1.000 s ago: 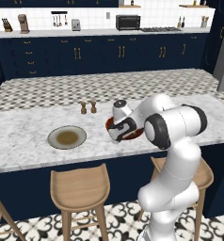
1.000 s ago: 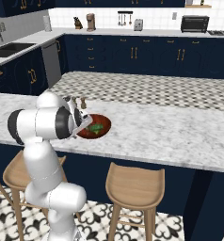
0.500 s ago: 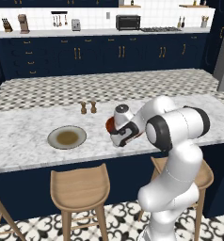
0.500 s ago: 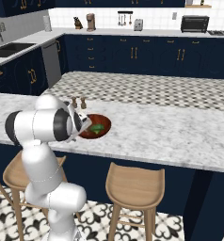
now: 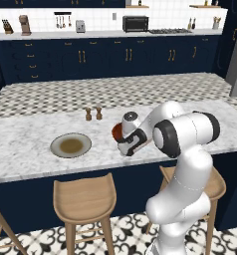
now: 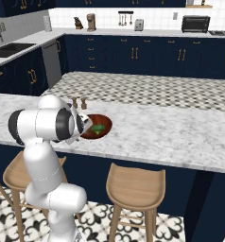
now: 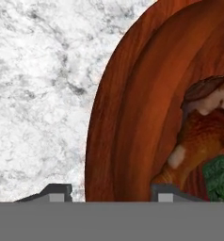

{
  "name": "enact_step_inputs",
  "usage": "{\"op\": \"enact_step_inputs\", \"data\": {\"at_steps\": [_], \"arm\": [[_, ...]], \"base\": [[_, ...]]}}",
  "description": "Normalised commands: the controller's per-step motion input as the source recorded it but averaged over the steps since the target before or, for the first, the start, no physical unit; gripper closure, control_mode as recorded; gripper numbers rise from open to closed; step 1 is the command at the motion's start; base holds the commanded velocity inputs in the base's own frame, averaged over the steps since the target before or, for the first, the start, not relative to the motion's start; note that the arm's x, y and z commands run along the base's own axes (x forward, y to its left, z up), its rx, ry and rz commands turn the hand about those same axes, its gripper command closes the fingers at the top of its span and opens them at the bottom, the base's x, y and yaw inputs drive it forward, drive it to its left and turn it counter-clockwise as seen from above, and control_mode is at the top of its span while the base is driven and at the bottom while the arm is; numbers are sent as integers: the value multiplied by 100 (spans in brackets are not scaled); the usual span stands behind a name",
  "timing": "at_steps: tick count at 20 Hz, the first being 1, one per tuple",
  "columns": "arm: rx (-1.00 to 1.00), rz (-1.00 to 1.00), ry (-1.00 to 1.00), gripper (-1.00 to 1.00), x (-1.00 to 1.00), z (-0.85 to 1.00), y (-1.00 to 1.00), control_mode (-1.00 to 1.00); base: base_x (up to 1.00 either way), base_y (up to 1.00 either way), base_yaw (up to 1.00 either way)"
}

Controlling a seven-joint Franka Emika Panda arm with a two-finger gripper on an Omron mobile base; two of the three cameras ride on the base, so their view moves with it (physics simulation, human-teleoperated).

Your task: Pick the chicken drumstick and broccoli from their plates and place them in the bowl. Then put the bowl in the fridge.

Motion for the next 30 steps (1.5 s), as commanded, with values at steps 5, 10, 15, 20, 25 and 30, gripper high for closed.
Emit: {"op": "enact_step_inputs", "data": {"at_steps": [5,10,15,20,25,30], "arm": [[0,2,0,100,9,0,-1,-100],[-1,0,0,100,0,6,1,-100],[-7,0,10,100,-3,41,4,-100],[-12,0,23,100,-19,61,9,-100],[-13,0,17,100,-32,74,19,-100],[-1,-1,-19,100,-55,70,3,-100]], "base": [[0,0,0],[0,0,0],[0,0,0],[0,0,0],[0,0,0],[0,0,0]]}}
